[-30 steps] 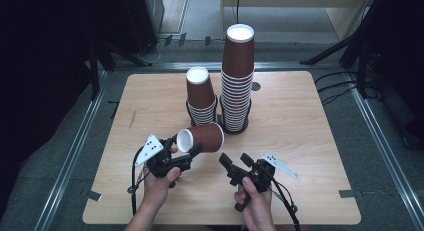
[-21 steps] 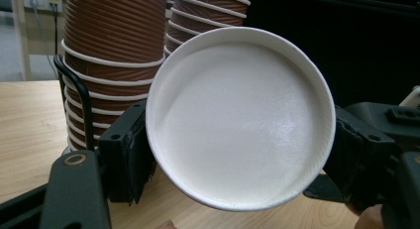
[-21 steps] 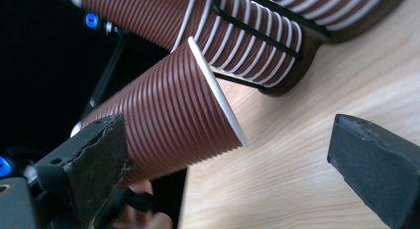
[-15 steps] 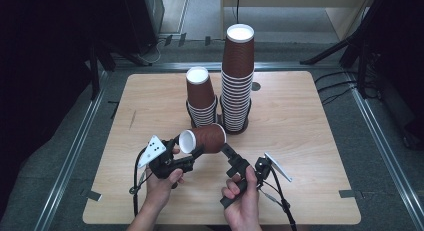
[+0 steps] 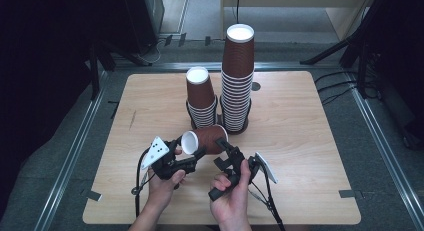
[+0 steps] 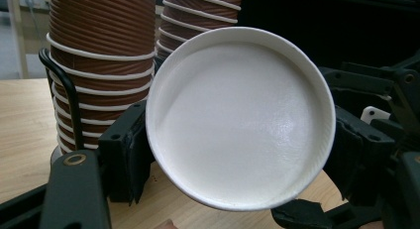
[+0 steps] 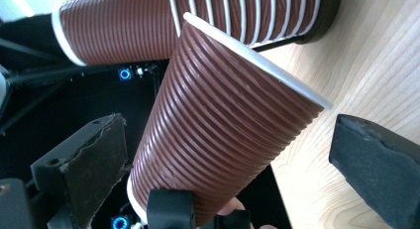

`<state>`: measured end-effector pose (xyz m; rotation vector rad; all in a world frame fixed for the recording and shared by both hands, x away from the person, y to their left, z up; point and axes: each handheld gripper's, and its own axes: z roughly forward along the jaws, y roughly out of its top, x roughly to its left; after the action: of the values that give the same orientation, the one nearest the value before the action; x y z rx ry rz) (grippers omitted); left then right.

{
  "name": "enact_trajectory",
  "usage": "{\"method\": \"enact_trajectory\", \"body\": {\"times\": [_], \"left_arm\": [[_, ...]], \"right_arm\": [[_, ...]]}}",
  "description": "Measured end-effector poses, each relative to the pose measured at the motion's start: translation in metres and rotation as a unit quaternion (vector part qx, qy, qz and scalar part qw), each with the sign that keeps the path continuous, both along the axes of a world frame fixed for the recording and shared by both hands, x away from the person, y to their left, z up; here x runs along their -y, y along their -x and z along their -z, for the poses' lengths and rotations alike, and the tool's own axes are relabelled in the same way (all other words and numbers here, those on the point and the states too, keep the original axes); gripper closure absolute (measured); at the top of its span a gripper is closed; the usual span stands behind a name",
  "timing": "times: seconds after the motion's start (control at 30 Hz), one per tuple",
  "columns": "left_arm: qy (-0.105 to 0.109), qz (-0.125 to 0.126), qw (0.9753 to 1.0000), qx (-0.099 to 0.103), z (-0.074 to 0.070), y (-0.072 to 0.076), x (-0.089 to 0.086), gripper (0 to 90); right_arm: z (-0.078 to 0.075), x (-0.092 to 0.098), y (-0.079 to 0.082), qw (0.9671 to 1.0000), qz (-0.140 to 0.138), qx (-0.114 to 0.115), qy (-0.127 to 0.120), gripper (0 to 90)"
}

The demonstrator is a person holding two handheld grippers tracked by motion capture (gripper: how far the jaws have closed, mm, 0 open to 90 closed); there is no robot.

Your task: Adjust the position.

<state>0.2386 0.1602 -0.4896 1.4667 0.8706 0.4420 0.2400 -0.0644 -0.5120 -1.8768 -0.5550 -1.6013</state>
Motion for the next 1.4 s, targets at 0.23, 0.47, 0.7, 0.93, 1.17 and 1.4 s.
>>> {"method": "enact_trajectory", "body": {"times": [0.23, 0.47, 0.7, 0.93, 1.17, 1.4], "left_arm": [[-0.005, 0.004, 1.0000, 0.000, 0.001, 0.001, 0.003, 23.2], [-0.006, 0.008, 1.0000, 0.001, 0.002, 0.003, 0.008, 23.2], [-0.010, 0.014, 0.9998, 0.004, 0.002, 0.004, 0.009, 23.2], [-0.023, 0.017, 0.9996, 0.003, 0.004, 0.004, 0.012, 23.2], [-0.027, 0.020, 0.9994, 0.008, 0.005, 0.003, 0.013, 22.7], [-0.035, 0.016, 0.9990, -0.022, 0.003, 0.002, 0.013, 7.9]], "right_arm": [[0.001, -0.007, -0.002, 0.9983, 0.012, -0.041, -0.039, 0.0], [0.000, -0.008, -0.009, 0.9971, 0.016, -0.052, -0.054, 0.0], [0.007, -0.008, -0.016, 0.9962, 0.017, -0.068, -0.051, 0.0], [0.010, -0.012, -0.025, 0.9966, 0.008, -0.049, -0.067, 6.9], [0.011, -0.011, -0.025, 0.9975, 0.020, -0.031, -0.060, 11.1], [0.009, -0.010, -0.023, 0.9985, 0.030, -0.008, -0.045, 13.2]]}}
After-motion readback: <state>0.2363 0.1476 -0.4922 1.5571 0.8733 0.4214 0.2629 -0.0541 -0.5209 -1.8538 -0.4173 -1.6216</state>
